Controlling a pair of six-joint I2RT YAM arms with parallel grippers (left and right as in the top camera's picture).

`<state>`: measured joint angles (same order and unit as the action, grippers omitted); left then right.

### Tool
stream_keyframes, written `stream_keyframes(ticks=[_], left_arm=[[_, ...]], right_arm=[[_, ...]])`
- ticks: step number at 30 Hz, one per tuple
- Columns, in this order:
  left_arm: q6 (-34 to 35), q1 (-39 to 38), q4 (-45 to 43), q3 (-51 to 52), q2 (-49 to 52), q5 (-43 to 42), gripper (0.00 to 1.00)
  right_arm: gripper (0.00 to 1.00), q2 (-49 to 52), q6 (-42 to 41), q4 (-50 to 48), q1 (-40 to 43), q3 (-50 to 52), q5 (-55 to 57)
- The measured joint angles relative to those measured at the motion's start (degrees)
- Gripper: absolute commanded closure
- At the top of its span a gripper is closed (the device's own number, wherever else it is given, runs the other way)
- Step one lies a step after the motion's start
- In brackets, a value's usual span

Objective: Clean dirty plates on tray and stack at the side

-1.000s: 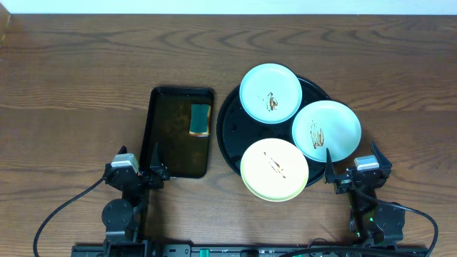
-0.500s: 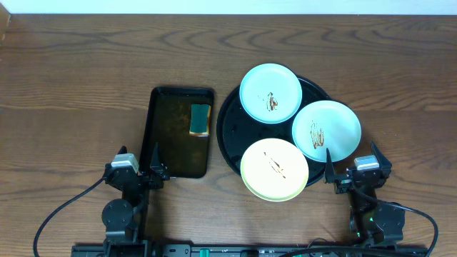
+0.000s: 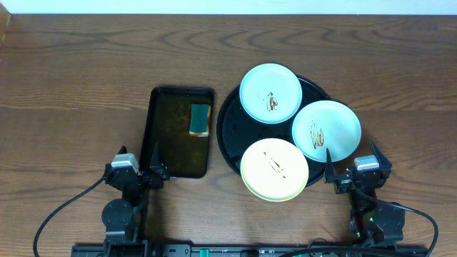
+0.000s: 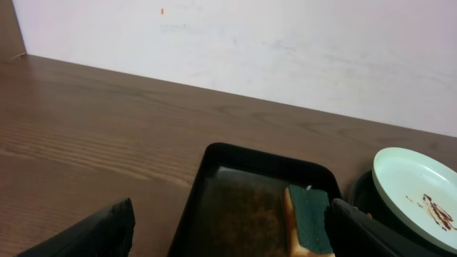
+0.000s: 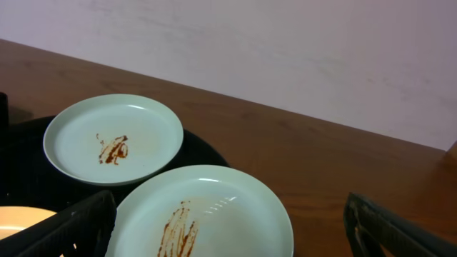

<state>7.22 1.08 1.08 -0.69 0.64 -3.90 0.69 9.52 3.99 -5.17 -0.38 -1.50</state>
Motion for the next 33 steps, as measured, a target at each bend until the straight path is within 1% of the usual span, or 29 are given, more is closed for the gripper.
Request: stream_keyframes(ticks=[12,17,20,24,27,30,33], left_arm=[[0.0,0.0,0.0,0.0,0.0,0.0,0.15],[0.0,0.0,0.5,-0.2,0.5,0.0,0.15],[0.0,0.0,2.9,-1.5,2.2,0.0,0.14],[0.0,0.0,6.8,-3.3,6.1,-0.4,0.15],[0.0,0.0,9.5,-5.9,10.8,-0.6,0.15],[0.0,0.0,11.9,-11.0,16.5,-1.4,0.15],[0.0,0.0,14.6,-17.1,22.9,-3.0,0.15]], right_arm=[[0.01,0.0,-0.1,0.0,0.0,0.0,0.0],[0.01,0.0,-3.9,0.0,0.0,0.0,0.0],[0.01,0.0,-6.0,0.1,0.0,0.0,0.1],[0.01,0.2,-7.4,1.6,0.0,-0.4,0.5],[0.01,1.2,-7.8,5.6,0.0,-2.3,0.9],[0.01,3.8,-8.9,10.8,0.0,-5.3,1.1],[0.01,7.8,-11.2,13.5,0.0,-9.1,1.1]])
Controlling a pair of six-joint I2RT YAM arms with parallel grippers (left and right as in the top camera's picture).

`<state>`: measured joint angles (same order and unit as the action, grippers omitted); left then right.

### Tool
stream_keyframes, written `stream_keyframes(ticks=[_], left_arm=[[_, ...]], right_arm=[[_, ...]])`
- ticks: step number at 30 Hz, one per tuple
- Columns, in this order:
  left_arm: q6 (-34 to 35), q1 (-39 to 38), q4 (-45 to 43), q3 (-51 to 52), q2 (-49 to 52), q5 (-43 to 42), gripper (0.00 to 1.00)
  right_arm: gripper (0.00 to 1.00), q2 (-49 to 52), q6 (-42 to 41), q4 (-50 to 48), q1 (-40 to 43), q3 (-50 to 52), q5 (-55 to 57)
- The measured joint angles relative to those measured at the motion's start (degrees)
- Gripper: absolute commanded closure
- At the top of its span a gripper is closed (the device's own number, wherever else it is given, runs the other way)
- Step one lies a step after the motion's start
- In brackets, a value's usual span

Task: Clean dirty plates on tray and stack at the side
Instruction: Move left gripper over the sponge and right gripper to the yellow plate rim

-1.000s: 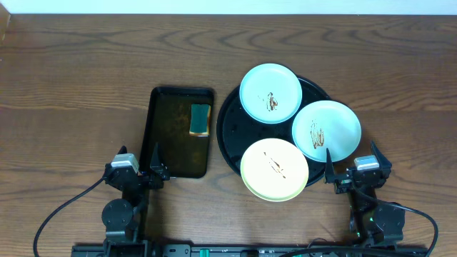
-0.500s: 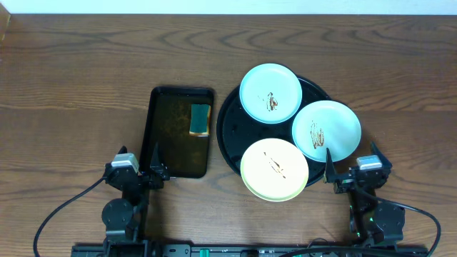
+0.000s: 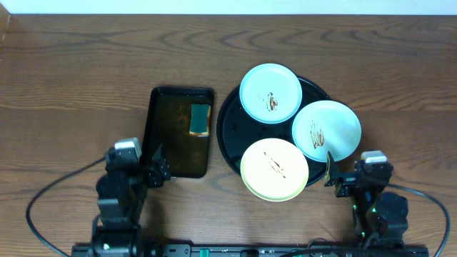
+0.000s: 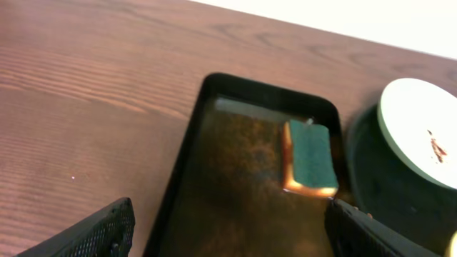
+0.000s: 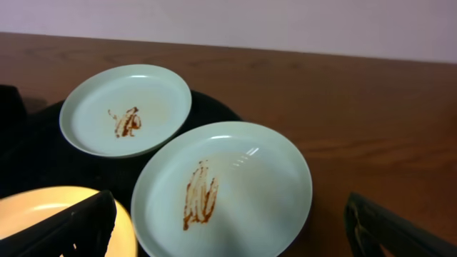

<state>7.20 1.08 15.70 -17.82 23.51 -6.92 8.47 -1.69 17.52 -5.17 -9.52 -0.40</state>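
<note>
Three dirty plates lie on a round black tray (image 3: 228,125): a pale blue one at the back (image 3: 270,93), another at the right (image 3: 326,130) and a cream one in front (image 3: 275,169), each with brown smears. A green-and-yellow sponge (image 3: 200,119) lies in a black rectangular tray (image 3: 151,128). My left gripper (image 3: 139,170) stands open at that tray's near end, the sponge (image 4: 308,157) ahead of it. My right gripper (image 3: 355,171) stands open just in front of the right plate (image 5: 221,189), with nothing between its fingers.
The rectangular tray (image 4: 187,143) holds brownish liquid round the sponge. Bare wooden table (image 3: 78,86) lies to the left, behind both trays and right of the round tray (image 5: 43,143). Cables run from both arms at the table's near edge.
Both wrist cameras now look down more steeply, with the wall almost out of view. The left arm has shifted a little forward. Both grippers are still open, and the plates and sponge have not moved.
</note>
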Motion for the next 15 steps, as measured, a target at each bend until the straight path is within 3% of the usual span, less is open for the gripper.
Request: stream_keyframes(ticks=[7,15], left_arm=[[0.0,0.0,9.6,-12.9,15.7,-5.0,0.15],[-0.2,0.0,31.2,-33.4,32.6,-8.0,0.15]], right_arm=[[0.01,10.9,-3.8,7.2,0.0,-10.3,-1.8],[0.01,29.5,-4.6,21.6,0.0,-23.1,-4.6]])
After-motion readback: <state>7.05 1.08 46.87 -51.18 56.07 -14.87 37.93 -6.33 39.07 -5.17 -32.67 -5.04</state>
